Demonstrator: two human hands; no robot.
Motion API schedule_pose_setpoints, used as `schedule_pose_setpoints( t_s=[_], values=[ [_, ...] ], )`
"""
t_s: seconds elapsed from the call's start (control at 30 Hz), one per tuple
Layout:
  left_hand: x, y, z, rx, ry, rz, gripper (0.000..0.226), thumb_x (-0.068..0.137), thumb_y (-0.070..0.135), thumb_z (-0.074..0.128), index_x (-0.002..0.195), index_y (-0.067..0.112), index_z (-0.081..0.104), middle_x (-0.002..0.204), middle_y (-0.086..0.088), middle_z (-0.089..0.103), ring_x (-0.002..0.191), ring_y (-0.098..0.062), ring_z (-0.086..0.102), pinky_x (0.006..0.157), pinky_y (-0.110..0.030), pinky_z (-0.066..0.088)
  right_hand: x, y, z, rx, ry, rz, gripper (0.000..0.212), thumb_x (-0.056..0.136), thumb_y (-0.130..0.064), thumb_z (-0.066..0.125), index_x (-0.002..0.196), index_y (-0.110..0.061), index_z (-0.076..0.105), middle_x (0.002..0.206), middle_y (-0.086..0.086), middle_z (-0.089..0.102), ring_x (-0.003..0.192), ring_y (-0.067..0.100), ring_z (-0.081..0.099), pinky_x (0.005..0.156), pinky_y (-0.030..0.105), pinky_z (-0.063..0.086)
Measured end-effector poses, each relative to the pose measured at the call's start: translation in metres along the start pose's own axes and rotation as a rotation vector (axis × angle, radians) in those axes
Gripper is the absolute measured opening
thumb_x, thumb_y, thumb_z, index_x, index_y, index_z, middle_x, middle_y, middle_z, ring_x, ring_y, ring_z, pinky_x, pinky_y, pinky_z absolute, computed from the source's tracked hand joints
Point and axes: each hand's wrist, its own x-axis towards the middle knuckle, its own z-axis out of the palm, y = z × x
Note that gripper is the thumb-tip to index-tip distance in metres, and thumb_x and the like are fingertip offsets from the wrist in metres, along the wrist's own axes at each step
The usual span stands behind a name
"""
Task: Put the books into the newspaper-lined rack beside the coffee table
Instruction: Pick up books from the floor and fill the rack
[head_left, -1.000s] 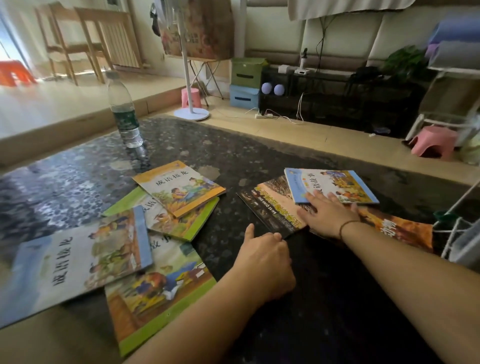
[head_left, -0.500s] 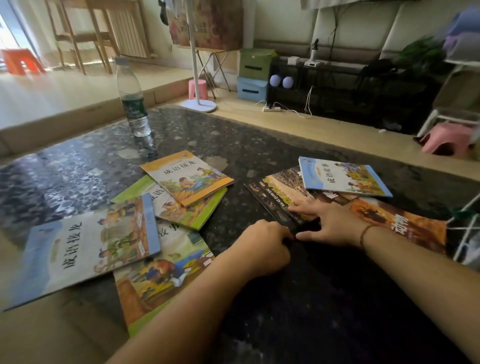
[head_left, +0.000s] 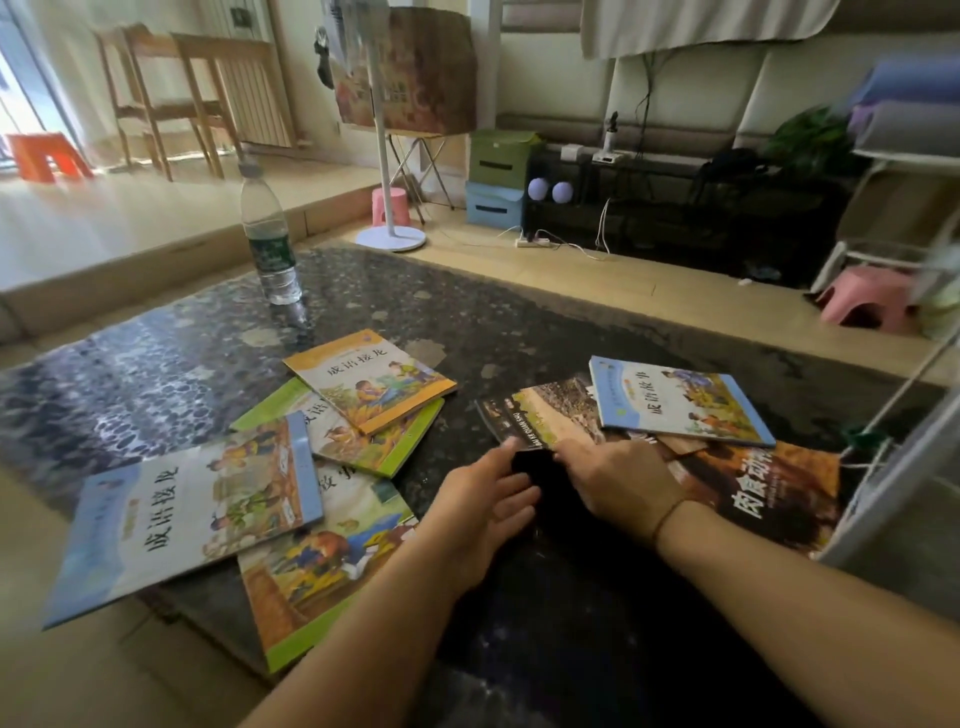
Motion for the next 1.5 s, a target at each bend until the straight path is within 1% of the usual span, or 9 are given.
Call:
schedule_pose_setpoints(
  t_s=[0.1,0.27,0.43,0.57,0.77,0.93,1.1,1.4,1.5],
  values=[
    [-0.004,0.007,-0.004,-0.125,-0.028,-0.090,0.044,0.097,0.042,0.054,0.114,0.003,0.063,0.108,-0.017,0.070,0.089,-0.027,0.071,0.076,-0.038,0.057,-0.010,-0.030,-0.008,0.077,0.107,-0.073,0.025,0.092,-0.025,0.048,0.088,-0.017,0.071,0.060,-0.001,0.064,0.043,0.017,0.058,0.036,0.026,0.040],
    [-0.020,0.008,-0.009,0.094,0.210,0.042,0.024,0.097,-0.005,0.038,0.098,0.001,0.061,0.090,-0.019,0.069,0.073,-0.028,0.066,0.047,-0.034,0.056,-0.025,-0.055,-0.019,0.268,0.042,-0.086,0.025,0.095,-0.032,0.050,0.106,-0.021,0.070,0.096,-0.003,0.074,0.078,0.014,0.070,0.055,0.025,0.054],
    [-0.069,0.049,-0.046,0.298,0.255,0.172,0.024,0.099,-0.005,0.038,0.105,0.008,0.058,0.098,-0.020,0.068,0.076,-0.030,0.069,0.049,-0.040,0.060,-0.019,-0.051,-0.052,0.401,-0.383,0.230,0.044,0.101,-0.049,0.033,0.135,-0.029,0.052,0.142,-0.007,0.051,0.130,0.012,0.045,0.106,0.031,0.038],
    [-0.122,0.093,-0.082,0.522,0.211,0.206,0.030,0.100,-0.006,0.039,0.110,0.011,0.061,0.084,-0.014,0.071,0.060,-0.025,0.070,0.047,-0.040,0.059,-0.031,-0.047,-0.053,0.512,-0.682,0.386,0.052,0.101,-0.046,0.034,0.150,-0.028,0.030,0.159,-0.003,0.023,0.147,0.015,0.018,0.119,0.032,0.020],
    [-0.183,0.136,-0.071,1.001,-0.045,0.348,0.034,0.095,-0.004,0.051,0.108,0.023,0.068,0.090,-0.008,0.077,0.074,-0.020,0.074,0.063,-0.031,0.061,-0.005,-0.043,-0.137,0.725,-0.102,0.457,0.082,0.085,-0.050,0.063,0.152,-0.024,0.024,0.152,-0.014,0.024,0.143,0.006,0.017,0.117,0.026,0.015],
    [-0.209,0.132,0.003,1.097,-0.424,0.439,0.026,0.063,0.053,0.083,0.088,0.047,0.076,0.096,0.006,0.077,0.087,-0.008,0.073,0.074,-0.020,0.057,-0.010,-0.019,-0.241,0.979,-0.286,0.352,0.029,0.089,-0.027,0.068,0.116,-0.017,0.065,0.111,-0.003,0.070,0.104,0.012,0.064,0.095,0.039,0.051],
    [-0.184,0.098,0.065,0.781,-0.426,0.652,0.025,0.068,0.036,0.082,0.092,0.032,0.075,0.098,-0.009,0.075,0.089,-0.024,0.073,0.068,-0.029,0.059,-0.072,0.007,-0.297,1.044,-0.073,0.629,0.004,0.087,-0.015,0.069,0.088,-0.018,0.070,0.090,0.001,0.075,0.086,0.015,0.071,0.078,0.030,0.058],
    [-0.158,-0.034,0.194,0.730,-0.567,0.700,0.015,0.081,0.011,0.070,0.087,0.020,0.080,0.090,-0.002,0.077,0.088,-0.019,0.074,0.077,-0.035,0.060,-0.184,0.072,-0.374,1.093,0.536,1.120,0.023,0.083,0.006,0.065,0.097,-0.013,0.066,0.099,0.006,0.074,0.098,0.020,0.070,0.096,0.045,0.052],
    [-0.157,-0.052,0.239,0.713,-0.523,0.692,0.015,0.086,0.005,0.068,0.088,0.019,0.075,0.083,0.003,0.077,0.082,-0.016,0.074,0.068,-0.025,0.060,-0.212,0.097,-0.410,0.802,0.594,1.054,0.063,0.077,0.000,0.075,0.132,-0.017,0.050,0.114,0.000,0.069,0.099,0.010,0.068,0.089,0.035,0.056]
  ],
)
